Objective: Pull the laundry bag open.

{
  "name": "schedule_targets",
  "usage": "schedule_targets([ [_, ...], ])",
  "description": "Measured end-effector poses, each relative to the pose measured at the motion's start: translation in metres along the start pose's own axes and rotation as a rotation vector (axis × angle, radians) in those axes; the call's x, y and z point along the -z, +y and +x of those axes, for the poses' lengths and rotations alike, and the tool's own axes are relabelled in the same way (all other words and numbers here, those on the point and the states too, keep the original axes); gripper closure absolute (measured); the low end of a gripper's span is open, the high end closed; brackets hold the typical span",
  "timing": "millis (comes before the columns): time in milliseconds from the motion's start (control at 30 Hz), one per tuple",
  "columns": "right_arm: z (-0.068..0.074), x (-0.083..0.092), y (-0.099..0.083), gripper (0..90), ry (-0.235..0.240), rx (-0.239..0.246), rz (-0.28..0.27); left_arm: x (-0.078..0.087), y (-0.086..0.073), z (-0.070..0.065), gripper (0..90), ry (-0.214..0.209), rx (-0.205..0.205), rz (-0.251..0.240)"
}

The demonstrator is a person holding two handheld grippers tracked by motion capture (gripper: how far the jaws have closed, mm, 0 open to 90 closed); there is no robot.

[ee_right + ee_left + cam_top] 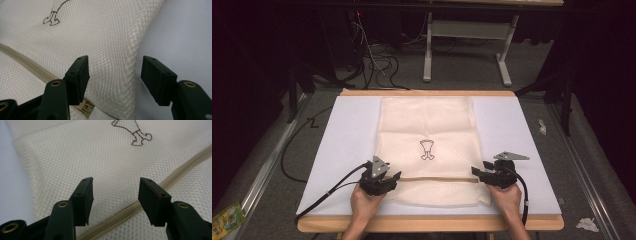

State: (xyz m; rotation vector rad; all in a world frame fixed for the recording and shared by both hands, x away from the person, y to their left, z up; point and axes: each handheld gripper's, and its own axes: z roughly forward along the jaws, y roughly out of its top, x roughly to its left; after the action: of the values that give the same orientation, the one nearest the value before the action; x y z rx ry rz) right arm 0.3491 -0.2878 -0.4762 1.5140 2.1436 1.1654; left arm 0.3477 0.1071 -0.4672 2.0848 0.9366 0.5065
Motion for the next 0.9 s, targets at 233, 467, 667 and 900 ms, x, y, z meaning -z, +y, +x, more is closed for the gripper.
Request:
schedule_targets([
  [233,0.008,-0.006,0.001,40.1,0.016,0.003,0.019,-0.016,0.007,-0.017,45.3,-0.054,-0.014,0.008],
  [467,0.01,-0.01,0.002,43.1,0.013,0.013,0.029,-0.027,0.005,-0.021,45.5,-0.071,0.001,0.024],
  [667,0.007,-0.004,0.0,44.3,-0.011,0.026,0.045,-0.028,0.004,-0.021,45.7,-0.064,0.0,0.023],
  [900,0.016,-0.008,0.002,56.5,0.01,0.038,0.053,-0.031,0.004,-0.02,46.2,-0.068,0.012,0.029],
])
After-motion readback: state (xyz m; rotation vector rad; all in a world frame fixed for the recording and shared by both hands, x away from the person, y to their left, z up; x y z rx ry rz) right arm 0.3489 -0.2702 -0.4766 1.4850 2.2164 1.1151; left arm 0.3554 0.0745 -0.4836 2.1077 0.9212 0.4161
